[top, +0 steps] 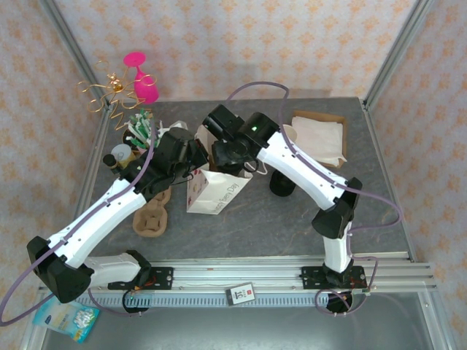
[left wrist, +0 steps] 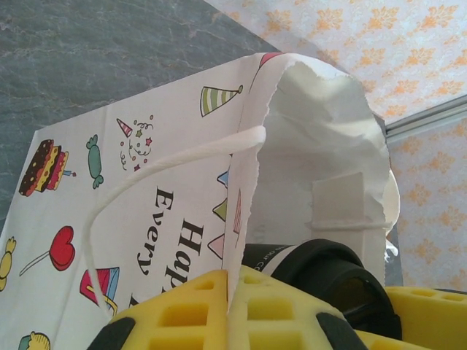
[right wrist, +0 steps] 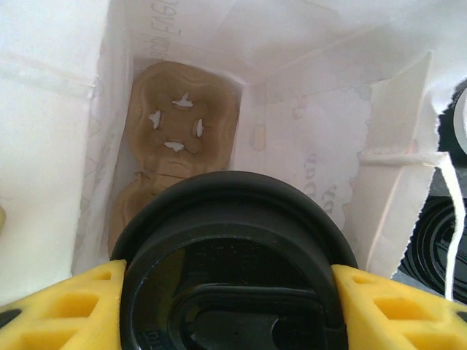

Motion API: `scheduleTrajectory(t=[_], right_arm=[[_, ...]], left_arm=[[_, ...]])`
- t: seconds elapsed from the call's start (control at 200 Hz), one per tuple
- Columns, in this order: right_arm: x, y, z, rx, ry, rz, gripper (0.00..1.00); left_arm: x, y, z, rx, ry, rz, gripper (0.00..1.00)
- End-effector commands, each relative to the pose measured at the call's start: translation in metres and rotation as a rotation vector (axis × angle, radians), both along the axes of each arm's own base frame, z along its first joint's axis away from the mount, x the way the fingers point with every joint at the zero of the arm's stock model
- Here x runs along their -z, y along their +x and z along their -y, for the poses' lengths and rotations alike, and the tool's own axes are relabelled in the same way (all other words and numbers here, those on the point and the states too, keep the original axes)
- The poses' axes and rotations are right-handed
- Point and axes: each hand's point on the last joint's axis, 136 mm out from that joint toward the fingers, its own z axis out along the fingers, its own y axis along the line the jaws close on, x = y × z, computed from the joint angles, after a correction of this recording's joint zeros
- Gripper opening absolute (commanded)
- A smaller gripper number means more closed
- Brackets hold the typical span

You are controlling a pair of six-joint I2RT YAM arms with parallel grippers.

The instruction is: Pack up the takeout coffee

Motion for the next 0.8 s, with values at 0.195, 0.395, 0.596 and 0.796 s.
scheduleTrajectory(t=[0.195, 0.395, 0.596, 0.796], right_arm=[[-0.039, -0.022, -0.009, -0.060, 0.168, -0.042, 0.49], [-0.032, -0.028, -0.023, -0.086, 0.182, -0.081, 0.48], [-0.020, -0.033, -0.020, -0.082, 0.150, -0.104, 0.48], [-0.002, -0.036, -0.002, -0.051, 0.076, -0.111, 0.48]], left_arm=[[-0.014, -0.001, 0.001, -0.006, -0.042, 0.049, 0.00], [-0.010, -0.002, 0.006, 0.007, -0.088, 0.043, 0.00], [-0.008, -0.003, 0.000, -0.016, -0.071, 0.042, 0.00], [-0.007, -0.005, -0.002, -0.021, -0.066, 0.043, 0.00]])
